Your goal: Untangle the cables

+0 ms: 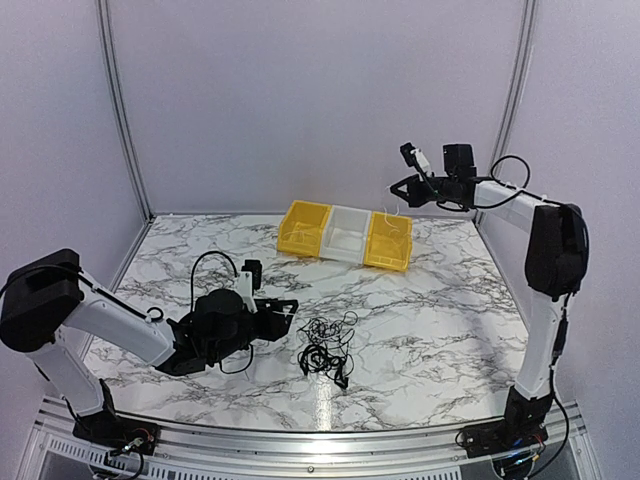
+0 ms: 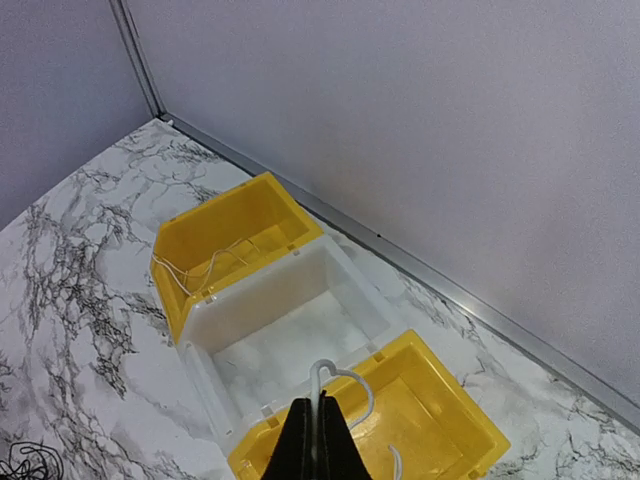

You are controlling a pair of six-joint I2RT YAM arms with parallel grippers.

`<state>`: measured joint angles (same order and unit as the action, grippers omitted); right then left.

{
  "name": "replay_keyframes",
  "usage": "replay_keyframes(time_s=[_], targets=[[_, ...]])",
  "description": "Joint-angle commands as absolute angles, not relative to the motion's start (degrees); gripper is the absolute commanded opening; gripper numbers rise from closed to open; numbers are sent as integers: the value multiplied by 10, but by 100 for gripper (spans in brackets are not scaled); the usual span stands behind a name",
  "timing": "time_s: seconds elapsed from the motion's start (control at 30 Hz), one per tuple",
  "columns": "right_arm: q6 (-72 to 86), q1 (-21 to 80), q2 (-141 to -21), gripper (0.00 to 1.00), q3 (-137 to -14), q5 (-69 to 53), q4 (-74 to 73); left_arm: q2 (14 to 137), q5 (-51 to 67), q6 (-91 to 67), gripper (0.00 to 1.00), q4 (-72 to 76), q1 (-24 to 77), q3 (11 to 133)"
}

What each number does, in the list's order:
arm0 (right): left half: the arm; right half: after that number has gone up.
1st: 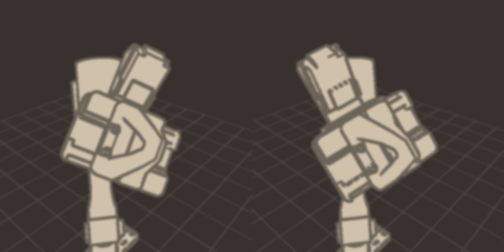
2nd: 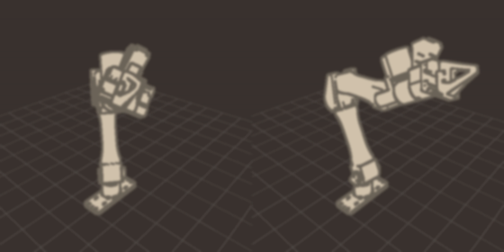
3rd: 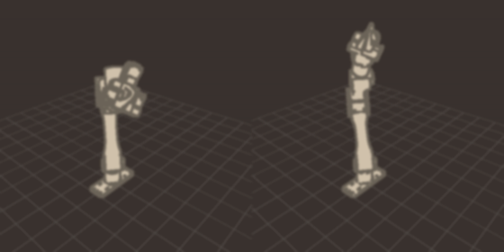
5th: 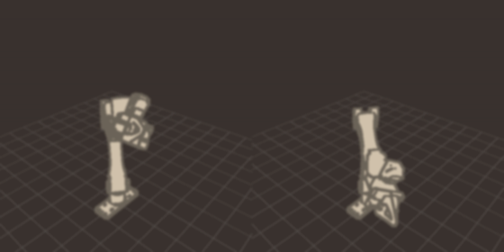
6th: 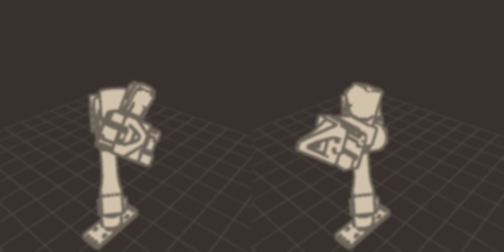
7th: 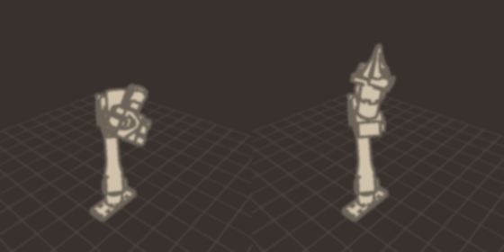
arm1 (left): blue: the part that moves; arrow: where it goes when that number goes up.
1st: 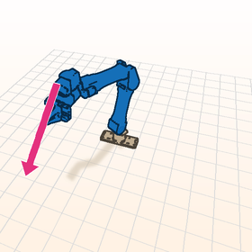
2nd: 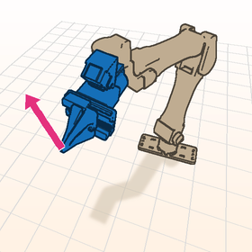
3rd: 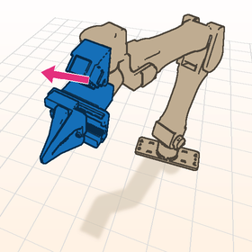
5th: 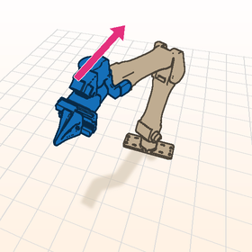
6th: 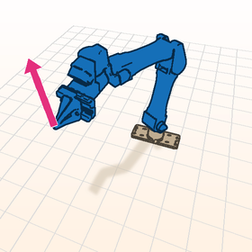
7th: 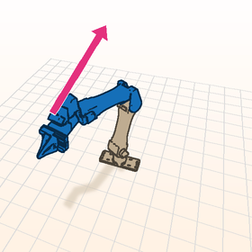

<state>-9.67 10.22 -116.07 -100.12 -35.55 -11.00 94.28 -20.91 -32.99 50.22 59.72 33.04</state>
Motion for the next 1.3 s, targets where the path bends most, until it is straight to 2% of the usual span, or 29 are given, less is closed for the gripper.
replay_keyframes(time_s=[0.0,0.37,0.53,0.77,0.83,0.93,1.07,1.13,1.27], targets=[[-98,103,-1207,0,-995,-311,-116,932,-211,-328,56,496,597,335],[-112,121,-1257,0,-1016,-200,-160,933,-209,-330,56,495,597,335],[-117,125,-1247,22,-1021,-190,-180,938,-207,-329,56,495,597,339],[-125,126,-1123,34,-959,-161,-157,935,-201,-320,54,495,597,345],[-128,129,-1083,34,-930,-173,-153,934,-198,-315,52,495,597,347],[-142,151,-1017,34,-863,-254,-143,934,-195,-312,52,494,597,350],[-206,231,-947,36,-777,-363,-166,936,-189,-311,49,495,597,354],[-243,279,-921,42,-741,-402,-185,935,-188,-313,49,494,597,356],[-299,383,-880,57,-682,-406,-201,930,-186,-320,48,495,597,359]])
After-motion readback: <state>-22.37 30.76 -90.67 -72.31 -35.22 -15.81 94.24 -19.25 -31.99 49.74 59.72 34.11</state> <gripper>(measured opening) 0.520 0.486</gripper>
